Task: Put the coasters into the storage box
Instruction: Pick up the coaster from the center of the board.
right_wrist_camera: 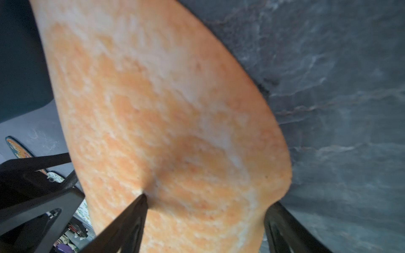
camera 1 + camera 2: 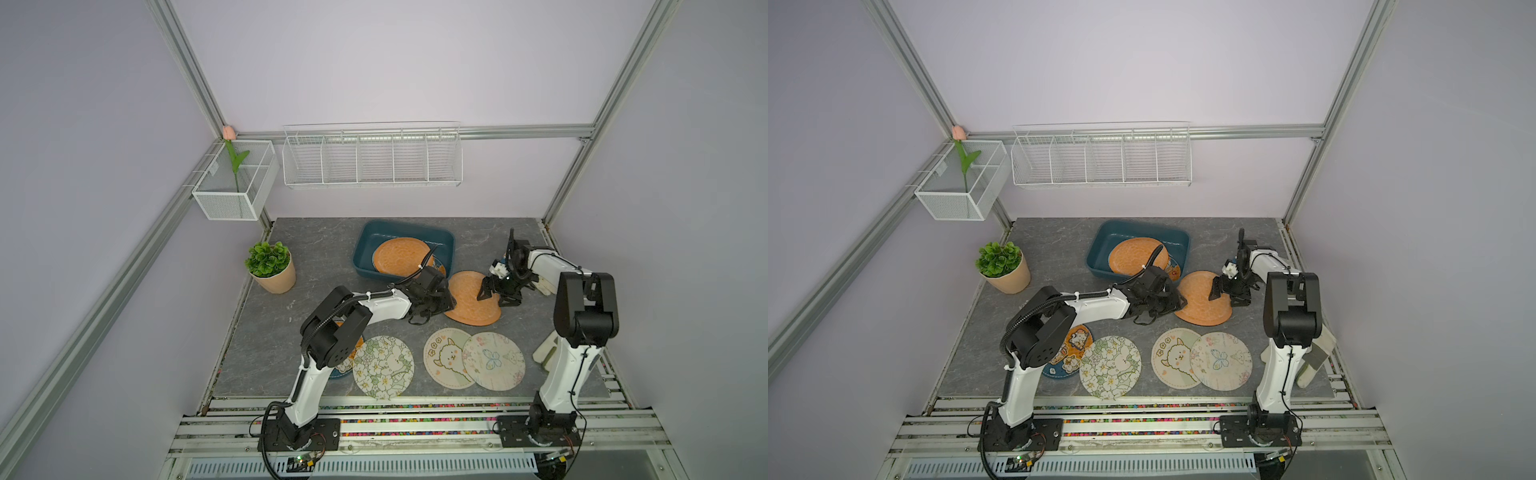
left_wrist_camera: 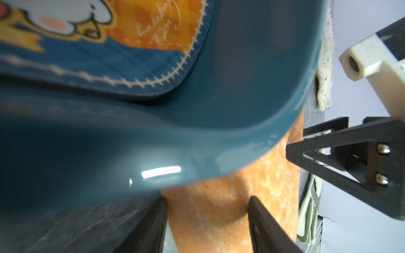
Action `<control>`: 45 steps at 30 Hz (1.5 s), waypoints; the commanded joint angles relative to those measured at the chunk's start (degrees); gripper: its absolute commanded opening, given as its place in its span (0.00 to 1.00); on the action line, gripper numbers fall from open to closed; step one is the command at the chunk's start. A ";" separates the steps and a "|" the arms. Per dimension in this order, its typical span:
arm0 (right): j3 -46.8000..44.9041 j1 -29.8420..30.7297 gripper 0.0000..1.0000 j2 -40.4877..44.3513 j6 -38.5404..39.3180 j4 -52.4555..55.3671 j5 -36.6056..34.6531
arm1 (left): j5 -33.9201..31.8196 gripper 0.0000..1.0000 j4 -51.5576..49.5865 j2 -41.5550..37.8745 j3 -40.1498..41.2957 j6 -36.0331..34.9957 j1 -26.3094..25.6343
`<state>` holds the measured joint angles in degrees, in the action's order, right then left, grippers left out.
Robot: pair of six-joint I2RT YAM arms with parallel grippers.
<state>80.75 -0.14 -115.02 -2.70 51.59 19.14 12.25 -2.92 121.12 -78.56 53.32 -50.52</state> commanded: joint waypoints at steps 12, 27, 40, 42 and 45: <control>0.81 1.63 0.29 -2.69 -0.70 1.14 1.98 | 3.06 0.60 2.24 1.43 -1.47 -0.61 -0.39; 0.74 -0.37 0.21 8.64 -1.32 7.28 4.90 | 6.40 0.71 5.06 -8.48 7.64 -2.61 2.55; 7.85 -0.82 0.20 19.68 -6.78 13.37 7.45 | 8.67 0.76 4.96 -18.70 17.82 -4.61 7.60; 9.04 -0.29 0.20 20.35 -9.31 11.81 9.26 | 9.03 0.77 4.86 -19.91 19.23 -4.87 8.19; 11.08 1.78 0.20 20.07 -12.83 9.16 10.51 | 9.57 0.77 4.91 -21.89 21.52 -5.12 9.22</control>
<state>90.02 -0.05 -95.64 -11.07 62.83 26.00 20.84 1.61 101.34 -58.57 49.30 -42.02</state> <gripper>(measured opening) 0.205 0.773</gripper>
